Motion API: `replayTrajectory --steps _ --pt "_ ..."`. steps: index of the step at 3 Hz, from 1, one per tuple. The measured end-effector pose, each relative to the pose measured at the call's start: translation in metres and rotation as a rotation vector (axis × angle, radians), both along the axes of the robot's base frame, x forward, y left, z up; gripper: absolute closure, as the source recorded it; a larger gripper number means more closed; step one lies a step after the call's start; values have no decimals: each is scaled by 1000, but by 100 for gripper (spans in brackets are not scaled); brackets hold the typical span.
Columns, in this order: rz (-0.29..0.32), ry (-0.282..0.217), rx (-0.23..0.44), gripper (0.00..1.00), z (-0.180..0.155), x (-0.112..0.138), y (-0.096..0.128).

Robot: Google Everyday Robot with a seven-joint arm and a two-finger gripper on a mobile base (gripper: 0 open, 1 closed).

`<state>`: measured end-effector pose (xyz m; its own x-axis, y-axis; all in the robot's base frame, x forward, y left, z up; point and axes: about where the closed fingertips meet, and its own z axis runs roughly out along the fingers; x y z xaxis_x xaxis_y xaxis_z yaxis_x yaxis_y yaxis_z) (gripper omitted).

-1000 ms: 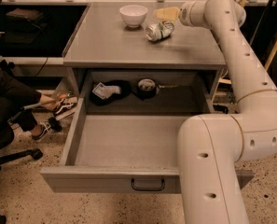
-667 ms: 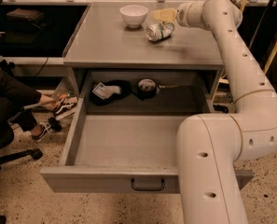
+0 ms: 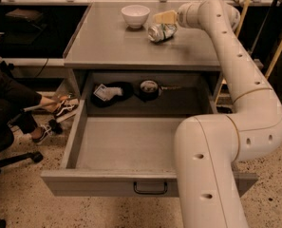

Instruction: Place 7up can into top drawer

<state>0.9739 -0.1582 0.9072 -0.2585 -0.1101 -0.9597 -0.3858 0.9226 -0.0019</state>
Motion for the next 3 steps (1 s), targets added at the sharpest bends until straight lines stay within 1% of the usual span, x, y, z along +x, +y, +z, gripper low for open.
replayTrajectory --steps 1,2,3 --pt "-25 -34 -26 0 6 5 -7" --pt "-23 -32 -24 0 5 4 -6" --pt "4 -30 -26 0 5 1 0"
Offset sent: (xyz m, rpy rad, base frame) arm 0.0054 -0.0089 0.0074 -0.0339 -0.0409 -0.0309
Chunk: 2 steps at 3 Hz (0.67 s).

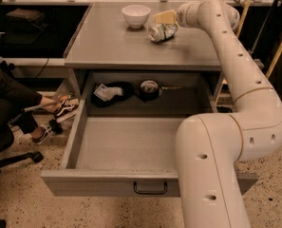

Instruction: Place 7up can into top drawer

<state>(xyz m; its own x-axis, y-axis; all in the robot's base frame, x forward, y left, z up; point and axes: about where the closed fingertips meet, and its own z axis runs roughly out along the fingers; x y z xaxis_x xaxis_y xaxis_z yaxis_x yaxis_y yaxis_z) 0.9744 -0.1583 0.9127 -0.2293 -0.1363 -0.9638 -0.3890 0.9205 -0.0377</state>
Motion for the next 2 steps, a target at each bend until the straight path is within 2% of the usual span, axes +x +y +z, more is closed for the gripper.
replayTrajectory --steps 1,2 --pt "75 -9 -33 0 0 -12 18" --pt "112 5 -66 0 -19 -15 33"
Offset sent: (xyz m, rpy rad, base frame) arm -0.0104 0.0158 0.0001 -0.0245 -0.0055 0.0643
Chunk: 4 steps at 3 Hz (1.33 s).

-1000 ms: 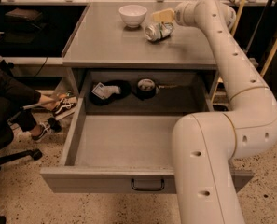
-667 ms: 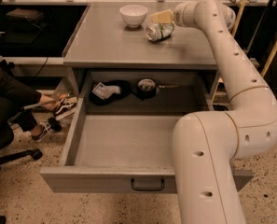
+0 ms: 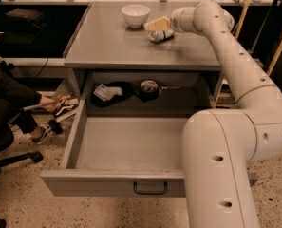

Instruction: Place 7up can into top drawer

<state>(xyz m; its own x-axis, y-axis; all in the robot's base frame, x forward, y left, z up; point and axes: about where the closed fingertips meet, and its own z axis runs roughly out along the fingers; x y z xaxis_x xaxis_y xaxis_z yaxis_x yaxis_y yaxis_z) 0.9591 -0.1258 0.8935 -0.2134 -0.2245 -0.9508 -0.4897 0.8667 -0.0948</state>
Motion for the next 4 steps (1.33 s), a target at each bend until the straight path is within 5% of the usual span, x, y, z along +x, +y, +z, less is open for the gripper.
replayTrajectory --steps 3,4 --pt "36 61 78 0 -26 -6 10" --pt "36 61 78 14 -26 -6 10"
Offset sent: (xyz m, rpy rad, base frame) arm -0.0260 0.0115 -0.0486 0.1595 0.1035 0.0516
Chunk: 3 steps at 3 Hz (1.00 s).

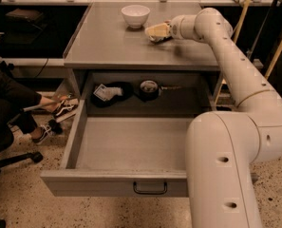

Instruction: Place 7up can into top drawer

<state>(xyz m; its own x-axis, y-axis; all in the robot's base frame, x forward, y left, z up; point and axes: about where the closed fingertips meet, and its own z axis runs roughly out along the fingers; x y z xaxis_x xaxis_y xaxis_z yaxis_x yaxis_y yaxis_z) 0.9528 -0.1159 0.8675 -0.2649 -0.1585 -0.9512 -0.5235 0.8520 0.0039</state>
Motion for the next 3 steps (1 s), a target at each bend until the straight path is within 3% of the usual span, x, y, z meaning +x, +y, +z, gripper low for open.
replayTrajectory --steps 3 --pt "-15 6 -14 84 7 -8 3"
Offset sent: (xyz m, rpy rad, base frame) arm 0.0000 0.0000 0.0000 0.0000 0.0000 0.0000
